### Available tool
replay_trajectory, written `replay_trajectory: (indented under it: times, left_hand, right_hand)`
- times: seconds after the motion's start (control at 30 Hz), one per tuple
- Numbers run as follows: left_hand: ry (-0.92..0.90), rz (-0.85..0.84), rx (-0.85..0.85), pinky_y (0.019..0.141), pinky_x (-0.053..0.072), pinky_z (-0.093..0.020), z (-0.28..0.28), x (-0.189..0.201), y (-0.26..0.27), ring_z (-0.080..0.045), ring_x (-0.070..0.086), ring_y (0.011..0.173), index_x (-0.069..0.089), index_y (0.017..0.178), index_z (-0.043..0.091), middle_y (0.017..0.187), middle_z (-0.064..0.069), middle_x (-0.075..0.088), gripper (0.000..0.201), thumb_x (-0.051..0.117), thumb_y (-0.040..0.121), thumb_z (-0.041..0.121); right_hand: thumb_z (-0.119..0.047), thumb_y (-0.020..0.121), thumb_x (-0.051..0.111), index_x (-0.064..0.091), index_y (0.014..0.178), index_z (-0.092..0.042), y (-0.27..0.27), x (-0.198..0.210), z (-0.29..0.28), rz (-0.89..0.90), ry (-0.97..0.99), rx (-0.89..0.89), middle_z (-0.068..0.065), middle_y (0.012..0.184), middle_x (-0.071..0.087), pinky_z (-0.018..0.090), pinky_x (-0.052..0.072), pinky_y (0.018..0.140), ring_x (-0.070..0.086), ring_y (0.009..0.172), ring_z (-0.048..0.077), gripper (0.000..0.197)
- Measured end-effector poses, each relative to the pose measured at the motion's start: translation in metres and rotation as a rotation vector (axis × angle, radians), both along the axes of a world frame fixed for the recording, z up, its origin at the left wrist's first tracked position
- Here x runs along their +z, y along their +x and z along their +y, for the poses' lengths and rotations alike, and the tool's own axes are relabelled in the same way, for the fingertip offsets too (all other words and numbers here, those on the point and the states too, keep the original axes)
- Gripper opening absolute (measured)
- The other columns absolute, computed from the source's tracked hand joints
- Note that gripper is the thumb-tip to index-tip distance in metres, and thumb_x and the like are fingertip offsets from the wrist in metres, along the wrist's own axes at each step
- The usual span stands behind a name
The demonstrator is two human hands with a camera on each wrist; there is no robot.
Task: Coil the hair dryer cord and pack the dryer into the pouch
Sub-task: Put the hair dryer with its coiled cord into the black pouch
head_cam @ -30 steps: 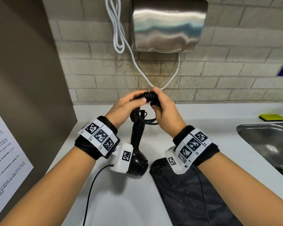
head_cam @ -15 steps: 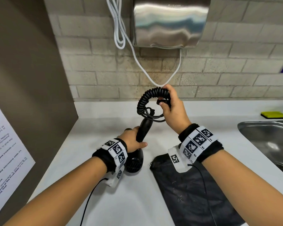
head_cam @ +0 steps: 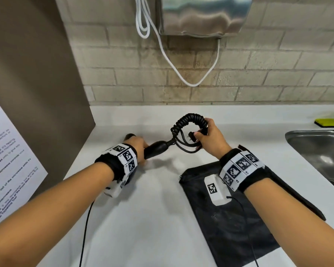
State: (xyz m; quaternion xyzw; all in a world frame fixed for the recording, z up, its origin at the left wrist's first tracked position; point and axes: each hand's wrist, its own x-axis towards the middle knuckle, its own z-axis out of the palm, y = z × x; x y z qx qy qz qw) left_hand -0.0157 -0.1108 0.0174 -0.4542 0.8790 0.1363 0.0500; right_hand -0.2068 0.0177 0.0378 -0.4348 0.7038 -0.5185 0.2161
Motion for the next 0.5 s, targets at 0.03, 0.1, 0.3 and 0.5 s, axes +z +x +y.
replay_trajectory:
  times: [0.03, 0.1, 0.3, 0.5]
  left_hand:
    - [-0.024, -0.05, -0.005, 0.071, 0.046, -0.026, -0.003, -0.003, 0.006, -0.024, 0.062, 0.08, 0.07, 0.098, 0.019, 0.084, -0.005, 0.067, 0.027, 0.071, 0.071, 0.015]
    - [-0.065, -0.122, -0.023, 0.071, 0.043, -0.025, -0.008, -0.01, 0.019, -0.024, 0.064, 0.081, 0.07, 0.087, 0.019, 0.077, -0.004, 0.067, 0.016, 0.067, 0.073, 0.014]
    - [-0.12, -0.231, -0.055, 0.089, 0.043, -0.035, -0.019, -0.015, 0.037, -0.029, 0.059, 0.1, 0.07, 0.077, 0.018, 0.072, -0.003, 0.065, 0.011, 0.061, 0.078, 0.025]
    - [-0.12, -0.372, 0.001, 0.104, 0.04, -0.039, -0.014, -0.021, 0.03, -0.029, 0.056, 0.113, 0.06, 0.119, 0.013, 0.116, -0.007, 0.062, 0.031, 0.049, 0.09, 0.015]
  right_hand:
    - [-0.002, 0.089, 0.053, 0.036, 0.128, -0.003, 0.002, -0.008, 0.0, 0.023, 0.074, -0.008, 0.005, 0.09, 0.054, 0.009, 0.045, 0.046, 0.055, 0.068, 0.013, 0.042]
    - [-0.011, 0.086, 0.059, 0.043, 0.12, -0.002, 0.006, -0.025, 0.0, 0.098, 0.243, -0.001, 0.005, 0.094, 0.054, 0.021, 0.05, 0.056, 0.058, 0.076, 0.021, 0.038]
    - [-0.036, 0.075, 0.072, 0.051, 0.068, -0.013, 0.029, -0.054, 0.0, 0.218, 0.657, 0.086, 0.001, 0.063, 0.057, 0.021, 0.041, 0.043, 0.05, 0.046, 0.012, 0.032]
    - [-0.036, 0.065, 0.08, 0.055, 0.087, -0.006, 0.047, -0.052, -0.002, 0.394, 0.859, 0.167, 0.006, 0.078, 0.057, 0.02, 0.039, 0.044, 0.047, 0.054, 0.013, 0.045]
